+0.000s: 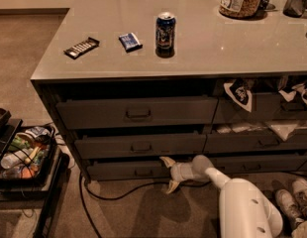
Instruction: Open bottom drawer
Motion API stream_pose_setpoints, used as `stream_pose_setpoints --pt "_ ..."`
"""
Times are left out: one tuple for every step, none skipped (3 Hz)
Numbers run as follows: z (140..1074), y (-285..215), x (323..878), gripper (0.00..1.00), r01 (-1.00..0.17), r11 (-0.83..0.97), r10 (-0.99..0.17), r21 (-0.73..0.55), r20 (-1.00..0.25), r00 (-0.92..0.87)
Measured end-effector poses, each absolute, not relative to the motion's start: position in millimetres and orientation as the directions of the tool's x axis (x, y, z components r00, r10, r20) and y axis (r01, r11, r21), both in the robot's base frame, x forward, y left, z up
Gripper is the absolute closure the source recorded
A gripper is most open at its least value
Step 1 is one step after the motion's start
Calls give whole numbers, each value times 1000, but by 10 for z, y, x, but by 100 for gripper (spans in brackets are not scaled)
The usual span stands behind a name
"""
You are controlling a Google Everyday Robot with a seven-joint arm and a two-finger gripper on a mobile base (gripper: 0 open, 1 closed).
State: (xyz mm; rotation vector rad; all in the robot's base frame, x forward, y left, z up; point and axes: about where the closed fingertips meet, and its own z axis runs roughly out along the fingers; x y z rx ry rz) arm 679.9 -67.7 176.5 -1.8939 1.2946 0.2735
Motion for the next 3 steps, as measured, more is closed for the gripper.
stream_pose_setpoints --pt "1913 -646 6885 0 -816 -165 -691 -554 -525 496" --pt "1974 -655 6930 0 -791 -206 -745 -576 -432 508" --pt "1877 -702 6997 0 -789 -211 -814 -577 -343 469"
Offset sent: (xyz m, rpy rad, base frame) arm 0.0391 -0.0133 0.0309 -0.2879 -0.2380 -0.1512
